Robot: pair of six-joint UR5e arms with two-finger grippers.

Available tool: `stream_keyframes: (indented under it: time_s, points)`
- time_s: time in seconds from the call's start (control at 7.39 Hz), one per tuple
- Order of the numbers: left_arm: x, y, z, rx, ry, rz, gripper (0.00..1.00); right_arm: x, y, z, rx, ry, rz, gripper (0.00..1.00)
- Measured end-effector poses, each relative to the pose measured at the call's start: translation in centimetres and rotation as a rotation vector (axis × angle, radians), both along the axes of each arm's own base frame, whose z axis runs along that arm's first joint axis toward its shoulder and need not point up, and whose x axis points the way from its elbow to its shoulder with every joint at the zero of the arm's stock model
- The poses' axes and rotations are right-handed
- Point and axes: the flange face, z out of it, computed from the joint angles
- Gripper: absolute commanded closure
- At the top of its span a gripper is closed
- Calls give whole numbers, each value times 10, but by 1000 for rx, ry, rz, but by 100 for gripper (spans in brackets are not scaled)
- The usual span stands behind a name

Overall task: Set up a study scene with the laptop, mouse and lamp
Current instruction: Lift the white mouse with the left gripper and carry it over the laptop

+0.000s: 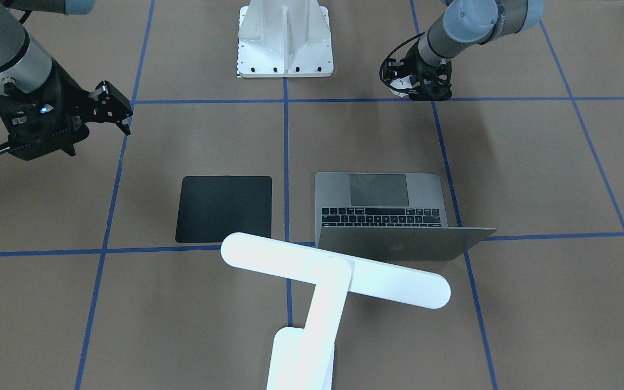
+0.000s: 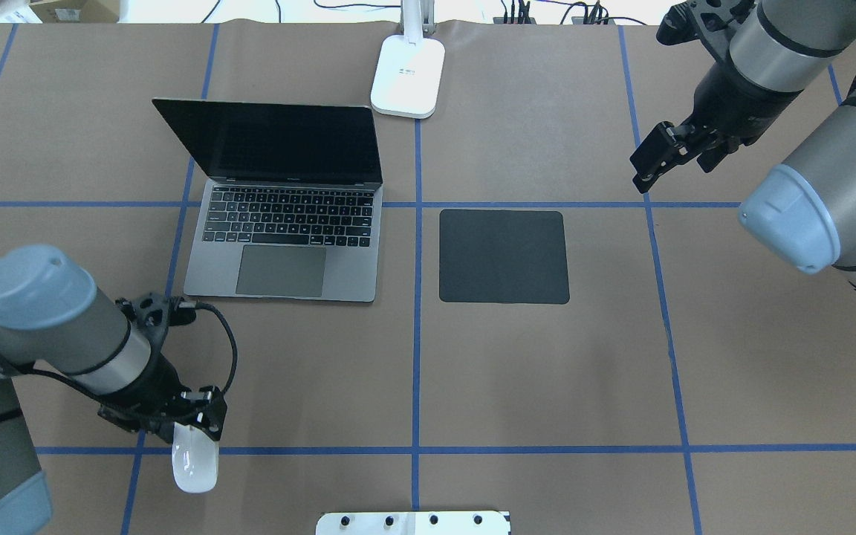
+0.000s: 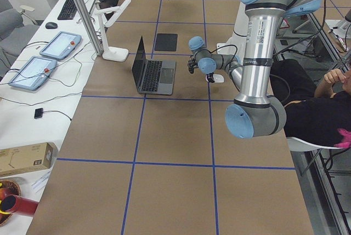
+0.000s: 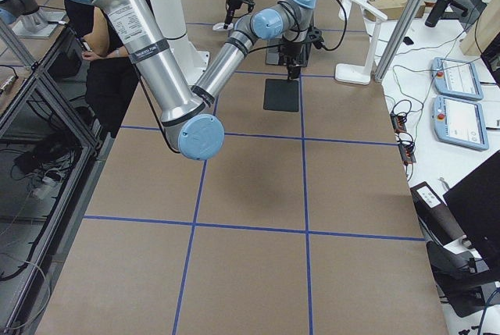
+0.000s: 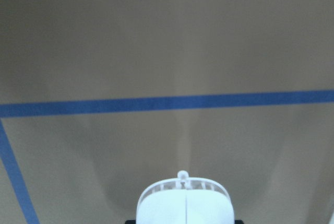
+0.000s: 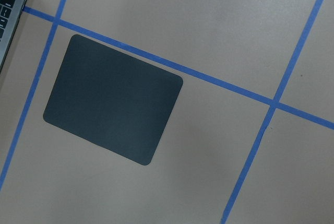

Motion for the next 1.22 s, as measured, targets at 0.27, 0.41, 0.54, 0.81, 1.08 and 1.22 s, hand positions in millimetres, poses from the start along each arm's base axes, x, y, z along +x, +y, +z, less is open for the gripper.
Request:
stream_keyframes:
  time_s: [0.27,0.41,0.54,0.81,1.08,1.22]
  points:
    - [-16,-36,-22,71,50,-42,38,11,-2,14,-25,8,15,0]
    - [-18,-50,-38,95,75,-62,38,21,-4,20,-43,2,26,0]
    - [-15,-65,-54,114,97,-82,38,32,-7,27,-62,-3,41,0]
    - [8,-103,-89,137,127,-113,38,55,-9,46,-96,5,79,0]
    - [43,-135,-123,148,141,-123,38,85,-5,73,-133,22,125,0]
    - [56,-145,-138,151,145,-125,38,100,-3,84,-150,28,148,0]
